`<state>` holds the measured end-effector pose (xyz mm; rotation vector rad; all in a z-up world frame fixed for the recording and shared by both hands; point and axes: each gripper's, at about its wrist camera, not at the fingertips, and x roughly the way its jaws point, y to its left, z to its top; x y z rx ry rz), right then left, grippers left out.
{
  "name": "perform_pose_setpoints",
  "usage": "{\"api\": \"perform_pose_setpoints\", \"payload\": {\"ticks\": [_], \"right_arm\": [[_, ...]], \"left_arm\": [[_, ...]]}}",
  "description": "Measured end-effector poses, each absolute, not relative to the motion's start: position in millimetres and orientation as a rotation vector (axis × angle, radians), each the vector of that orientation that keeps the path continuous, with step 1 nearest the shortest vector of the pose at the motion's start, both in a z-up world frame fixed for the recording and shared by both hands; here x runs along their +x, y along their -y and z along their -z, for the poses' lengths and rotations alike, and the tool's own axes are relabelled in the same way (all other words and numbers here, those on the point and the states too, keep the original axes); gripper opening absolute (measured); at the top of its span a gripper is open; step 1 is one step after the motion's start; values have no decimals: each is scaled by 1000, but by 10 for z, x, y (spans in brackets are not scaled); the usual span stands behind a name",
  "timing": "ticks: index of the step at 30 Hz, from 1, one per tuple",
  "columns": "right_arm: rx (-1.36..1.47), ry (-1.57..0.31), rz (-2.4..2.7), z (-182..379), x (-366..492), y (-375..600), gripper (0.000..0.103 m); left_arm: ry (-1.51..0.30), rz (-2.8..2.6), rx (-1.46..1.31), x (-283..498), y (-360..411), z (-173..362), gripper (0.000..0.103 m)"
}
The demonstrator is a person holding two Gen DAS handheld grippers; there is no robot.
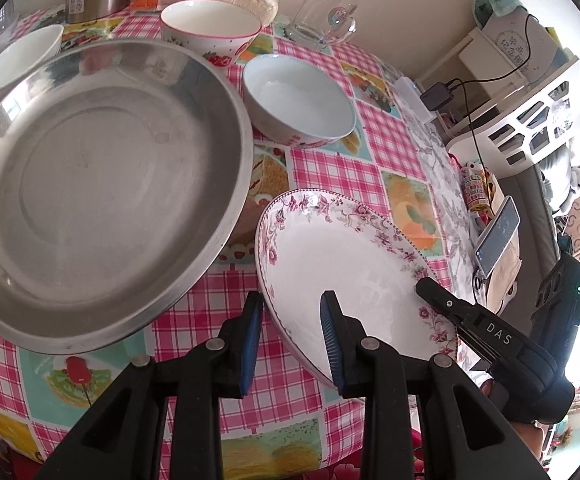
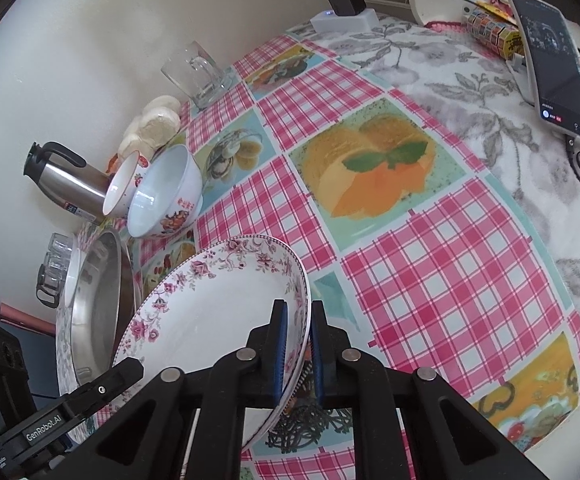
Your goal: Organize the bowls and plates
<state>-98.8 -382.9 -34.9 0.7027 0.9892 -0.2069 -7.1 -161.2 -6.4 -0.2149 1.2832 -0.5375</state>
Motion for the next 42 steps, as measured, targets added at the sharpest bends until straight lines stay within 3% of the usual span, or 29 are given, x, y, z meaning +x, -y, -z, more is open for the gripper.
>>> {"api": "perform_pose_setpoints", "payload": {"ticks": [10,12,17,26,28,30,31,42], "right_arm": [[698,-862,203,81,-1057,3830,12],[689,-828,196,7,-1062,3798,12],[550,-795,197,-166,-965,3494,13],[666,-845,203,-14,-965,3686,10],[669,-879,224,59,-936,3689,10],[680,-905,255,156,-934,3738,14],[700,-914,263,218,-928,3754,14],[721,-1006,224,484,-773,3754,20]], "left_arm": [[-1168,571,-244,-52,1499,-286,31],[-1130,623,-278,-53,1464,-381,22],[-1004,657,-200,-169,1479,-682,22],[-1201,580,-174,-72,1498,-285,22],[-1228,549,-135,-109,1505,-216,26],[-1256,528,-121,-122,1526,-142,43],[-1271,517,-117,-138,1521,-102,47],[-1366,415,-184,-126,1493,259,49]]}}
